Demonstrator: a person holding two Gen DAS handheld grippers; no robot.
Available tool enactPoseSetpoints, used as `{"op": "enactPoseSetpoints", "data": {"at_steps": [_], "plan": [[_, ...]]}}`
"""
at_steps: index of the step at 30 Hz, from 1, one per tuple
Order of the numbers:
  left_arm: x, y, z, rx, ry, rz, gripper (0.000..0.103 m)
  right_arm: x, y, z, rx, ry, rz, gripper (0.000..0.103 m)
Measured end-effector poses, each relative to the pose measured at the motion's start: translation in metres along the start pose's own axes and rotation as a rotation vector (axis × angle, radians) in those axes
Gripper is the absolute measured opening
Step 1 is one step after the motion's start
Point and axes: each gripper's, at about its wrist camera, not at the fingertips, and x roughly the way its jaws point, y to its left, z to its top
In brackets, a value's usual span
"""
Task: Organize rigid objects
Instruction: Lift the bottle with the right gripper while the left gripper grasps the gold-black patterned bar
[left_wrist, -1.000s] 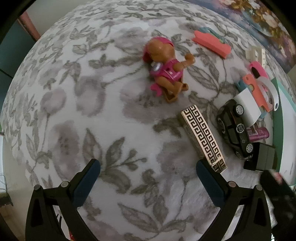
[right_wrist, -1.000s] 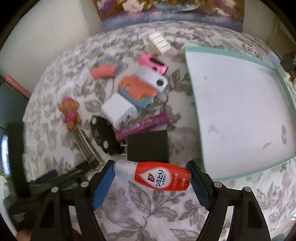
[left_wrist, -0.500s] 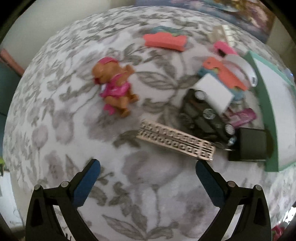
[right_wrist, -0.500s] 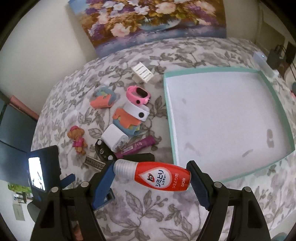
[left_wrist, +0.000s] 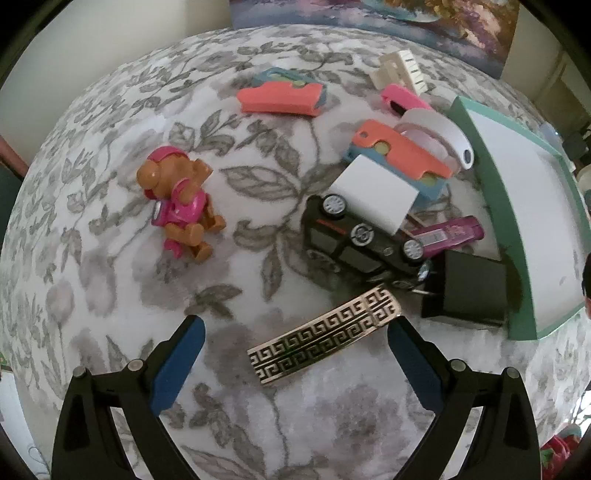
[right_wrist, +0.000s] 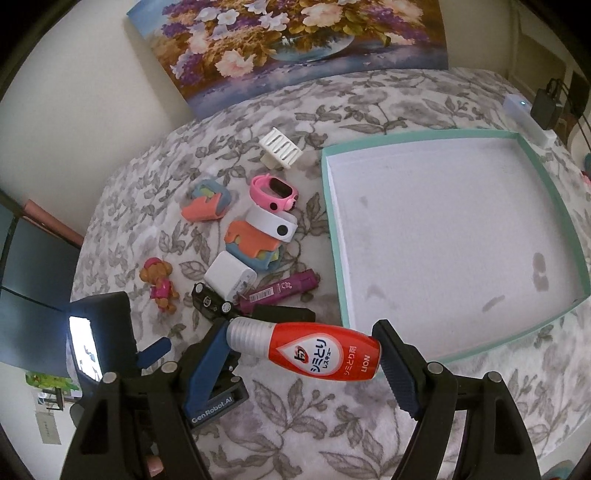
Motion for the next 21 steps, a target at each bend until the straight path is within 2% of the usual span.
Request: {"op": "enactPoseSetpoints", "data": {"at_steps": [5, 12, 21], "plan": [[-0.007, -0.014, 0.007, -0.006, 0.017, -0.005, 0.099, -0.003, -0.004, 0.001, 0.013, -0.003, 0.011, 0.080], [-0.026, -0.009, 0.003, -0.129, 0.024, -0.045, 0.099, -0.005, -0.010, 0.004, 0.036, 0.000, 0.027, 0.080], [-0.016, -0.027, 0.026, -0.109, 0.046, 0.026, 0.099, -0.006, -0.016, 0.005, 0.050, 0.003, 0.029, 0.080]]}}
